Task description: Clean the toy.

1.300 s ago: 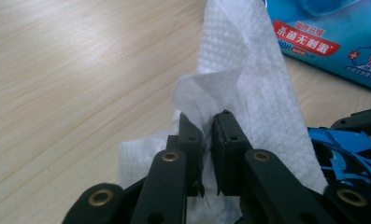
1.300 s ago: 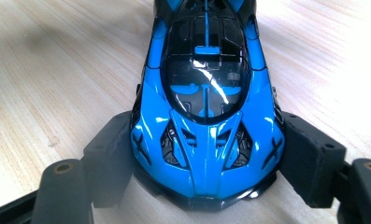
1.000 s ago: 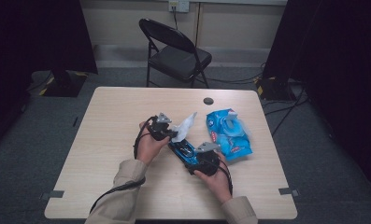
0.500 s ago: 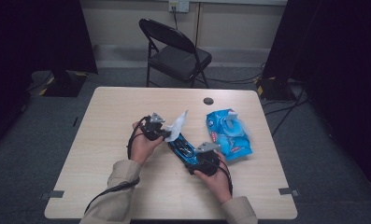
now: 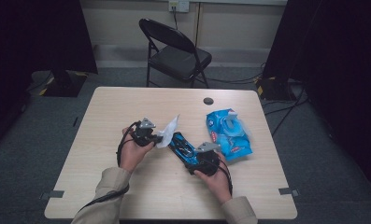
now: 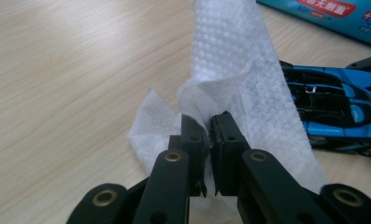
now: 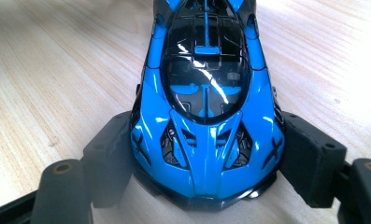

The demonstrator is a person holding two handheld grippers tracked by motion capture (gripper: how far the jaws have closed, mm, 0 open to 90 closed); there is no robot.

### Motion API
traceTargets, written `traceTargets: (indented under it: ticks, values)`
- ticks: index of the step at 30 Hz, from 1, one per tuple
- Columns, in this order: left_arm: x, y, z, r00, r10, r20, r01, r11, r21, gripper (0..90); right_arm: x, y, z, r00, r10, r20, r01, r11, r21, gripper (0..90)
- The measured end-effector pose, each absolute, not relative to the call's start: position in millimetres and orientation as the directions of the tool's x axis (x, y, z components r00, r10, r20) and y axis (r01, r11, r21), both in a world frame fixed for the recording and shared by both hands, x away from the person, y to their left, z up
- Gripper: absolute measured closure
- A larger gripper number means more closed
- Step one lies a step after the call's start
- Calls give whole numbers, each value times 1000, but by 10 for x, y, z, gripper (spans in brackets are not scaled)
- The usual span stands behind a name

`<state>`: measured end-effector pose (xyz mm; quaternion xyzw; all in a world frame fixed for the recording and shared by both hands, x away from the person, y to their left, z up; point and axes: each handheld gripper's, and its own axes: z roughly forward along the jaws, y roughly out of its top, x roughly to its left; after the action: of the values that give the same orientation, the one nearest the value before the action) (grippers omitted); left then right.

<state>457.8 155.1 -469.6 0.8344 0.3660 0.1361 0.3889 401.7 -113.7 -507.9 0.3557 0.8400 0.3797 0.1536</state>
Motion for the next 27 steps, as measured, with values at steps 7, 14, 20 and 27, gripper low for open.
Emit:
traceTargets:
  ticks: [7, 14, 20, 27]
  values:
    - [4460, 1662, -4671, 699, 712, -71, 509, -425, 749, 848, 4014, -1137, -5078, -699, 715, 12, 482, 459, 746, 254]
    - [4355, 1799, -4694, 698, 712, -70, 516, -432, 740, 848, 4003, -1172, -5077, -709, 705, 11, 476, 467, 745, 233]
    - [4300, 1838, -4692, 700, 711, -70, 517, -437, 736, 848, 3957, -1227, -5051, -719, 695, -11, 455, 481, 749, 194]
    - [4267, 1803, -4721, 705, 706, -62, 515, -449, 730, 848, 3916, -1297, -4976, -726, 688, -10, 447, 483, 753, 178]
